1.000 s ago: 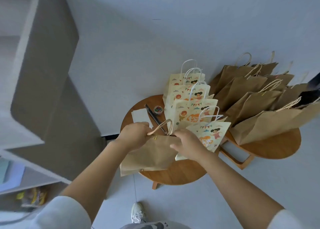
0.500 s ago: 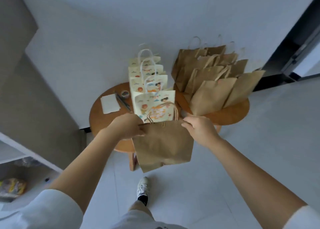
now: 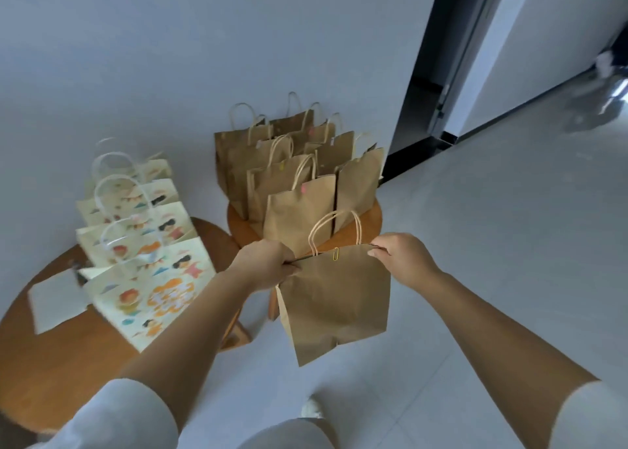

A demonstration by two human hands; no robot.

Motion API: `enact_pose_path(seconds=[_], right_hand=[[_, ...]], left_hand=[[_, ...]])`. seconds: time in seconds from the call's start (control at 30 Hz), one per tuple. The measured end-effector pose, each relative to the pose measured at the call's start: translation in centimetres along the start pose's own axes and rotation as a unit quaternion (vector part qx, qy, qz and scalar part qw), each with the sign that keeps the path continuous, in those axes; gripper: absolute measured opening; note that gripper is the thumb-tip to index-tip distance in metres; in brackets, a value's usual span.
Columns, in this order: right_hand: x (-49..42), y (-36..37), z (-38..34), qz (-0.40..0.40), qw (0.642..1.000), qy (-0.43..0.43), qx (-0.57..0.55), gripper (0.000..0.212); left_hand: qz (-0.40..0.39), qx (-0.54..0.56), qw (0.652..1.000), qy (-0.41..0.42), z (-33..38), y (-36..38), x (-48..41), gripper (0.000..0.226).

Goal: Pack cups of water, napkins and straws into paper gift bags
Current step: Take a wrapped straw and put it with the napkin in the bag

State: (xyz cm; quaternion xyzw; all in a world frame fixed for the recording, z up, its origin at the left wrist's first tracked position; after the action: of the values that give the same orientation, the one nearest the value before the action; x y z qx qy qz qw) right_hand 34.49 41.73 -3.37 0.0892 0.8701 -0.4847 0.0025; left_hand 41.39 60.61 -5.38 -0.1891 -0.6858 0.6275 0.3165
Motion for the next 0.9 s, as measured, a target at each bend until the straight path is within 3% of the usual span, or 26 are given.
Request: enact_pose_path(seconds=[0.2,0.33,0.53,0.73,0.9], right_hand=[[-8.4,-2.6,6.6,-0.029,0.999,0.025,0.019,0.043],[-13.6,-3.1,9.9,-0.036,0.999,0.028,0.003,0.029],[-21.2,-1.4,13.2,-0.089,0.996,-0.011,0.014,0.042],[-27.2,1.7,15.6,-0.157,0.985,-0.067,0.018,0.03],[-29.5,4.7,17.6,-0.178,0.978,-0.106,0.01,0.027]], left_hand=[[-0.024,0.022,0.999,0.002,1.7,-0.2,-10.9,0.036],[-0.007,-0.001,0.999,-0.04,1.5,-0.7,-15.4,0.032],[-0.008,-0.013,0.993,-0.119,0.2,-0.5,-21.0,0.036],[-0.045,0.033,0.974,-0.222,-1.2,2.1,-24.9,0.035],[-0.058,0.11,0.934,-0.334,-1.0,6.0,-25.6,0.034]])
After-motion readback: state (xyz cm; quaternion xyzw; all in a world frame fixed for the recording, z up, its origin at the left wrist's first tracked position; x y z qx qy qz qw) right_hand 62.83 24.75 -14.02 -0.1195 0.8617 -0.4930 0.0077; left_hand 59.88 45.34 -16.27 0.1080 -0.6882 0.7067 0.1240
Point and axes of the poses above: each hand's wrist, its own x-axis away from the middle knuckle, its own y-axis out of the palm, z = x × y, the point moved 10 cm from there along -x, towards the middle knuckle, and after that the axes turned 13 degrees about -x, right-handed, at the moved point
